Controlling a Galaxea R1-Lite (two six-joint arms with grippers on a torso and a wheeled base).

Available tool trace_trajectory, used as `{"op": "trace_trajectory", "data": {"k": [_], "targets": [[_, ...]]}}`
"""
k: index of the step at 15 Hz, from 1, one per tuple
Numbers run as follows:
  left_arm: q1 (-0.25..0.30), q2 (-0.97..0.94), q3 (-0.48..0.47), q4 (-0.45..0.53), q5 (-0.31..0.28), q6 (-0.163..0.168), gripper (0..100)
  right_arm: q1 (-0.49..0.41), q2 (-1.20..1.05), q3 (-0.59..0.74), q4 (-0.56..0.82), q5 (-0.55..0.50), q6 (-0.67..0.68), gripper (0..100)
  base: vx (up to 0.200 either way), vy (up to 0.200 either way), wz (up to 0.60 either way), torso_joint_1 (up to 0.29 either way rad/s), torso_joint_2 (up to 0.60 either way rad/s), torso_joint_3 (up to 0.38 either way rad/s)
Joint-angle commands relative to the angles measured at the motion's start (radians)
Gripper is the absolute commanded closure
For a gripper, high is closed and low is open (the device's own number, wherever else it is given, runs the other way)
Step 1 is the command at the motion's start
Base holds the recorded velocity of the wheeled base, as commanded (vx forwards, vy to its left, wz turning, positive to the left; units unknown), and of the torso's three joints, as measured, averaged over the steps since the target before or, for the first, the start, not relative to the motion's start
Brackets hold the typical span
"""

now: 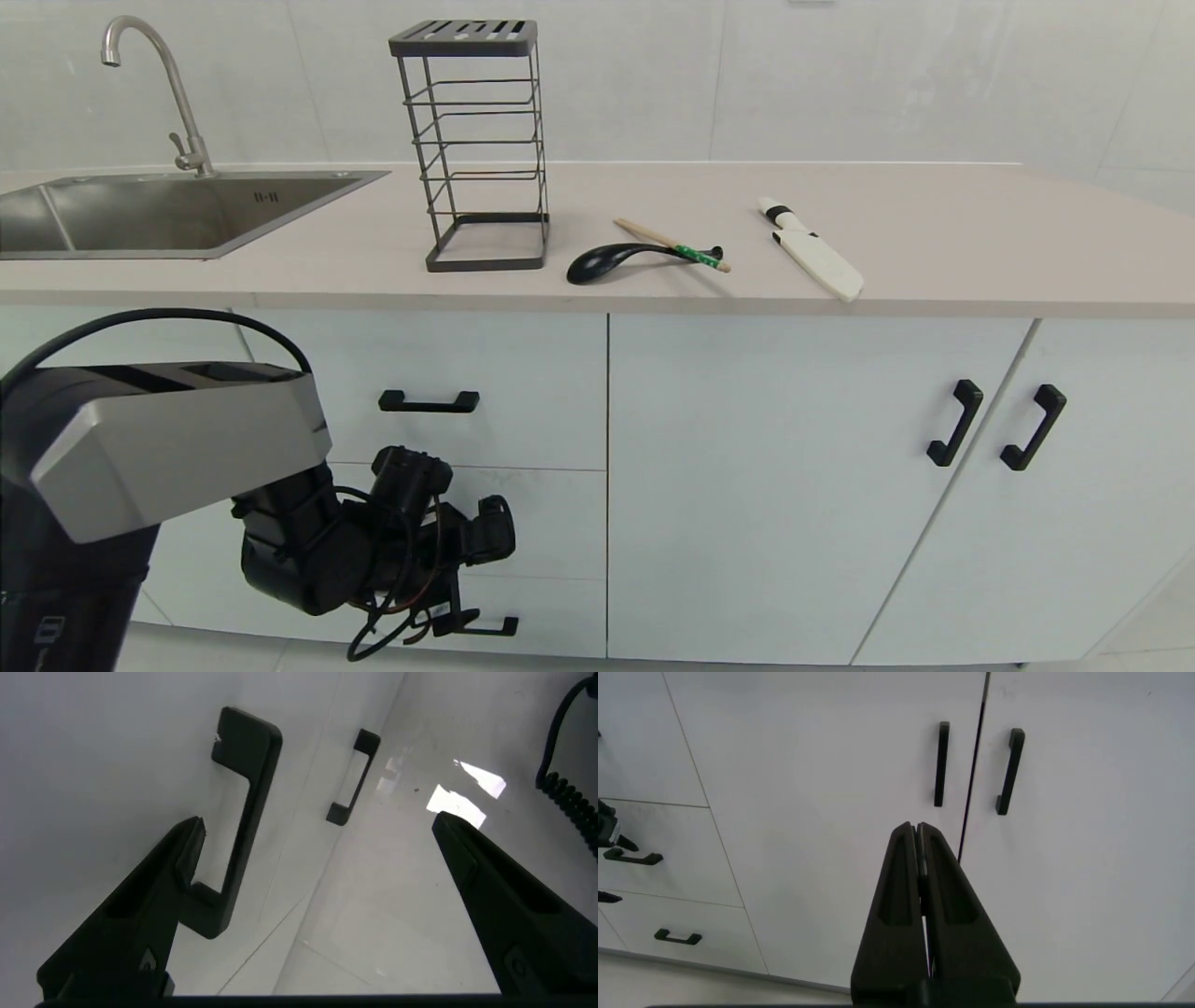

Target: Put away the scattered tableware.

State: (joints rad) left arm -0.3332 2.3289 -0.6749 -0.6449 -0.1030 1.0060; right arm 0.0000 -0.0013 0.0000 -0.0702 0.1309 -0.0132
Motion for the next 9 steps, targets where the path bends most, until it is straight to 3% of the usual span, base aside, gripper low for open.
{"op": "trace_trajectory", "data": {"k": [1,6,9], "targets": [[-0.001,0.024,-0.006,0.004,-0.009,0.002,0,0.0,0.001,0.0,0.0,0.0,-0.001,100,0.0,0.0,0.0,0.0,0.0,0.0],[-0.01,0.033,0.006,0.016,-0.023,0.002,0,0.0,0.001,0.0,0.0,0.0,-0.001,100,0.0,0.0,0.0,0.0,0.0,0.0],[-0.041,0.001,0.074,0.016,-0.029,0.003,0,0.0,0.001,0.0,0.0,0.001,-0.001,100,0.0,0.0,0.0,0.0,0.0,0.0]]}}
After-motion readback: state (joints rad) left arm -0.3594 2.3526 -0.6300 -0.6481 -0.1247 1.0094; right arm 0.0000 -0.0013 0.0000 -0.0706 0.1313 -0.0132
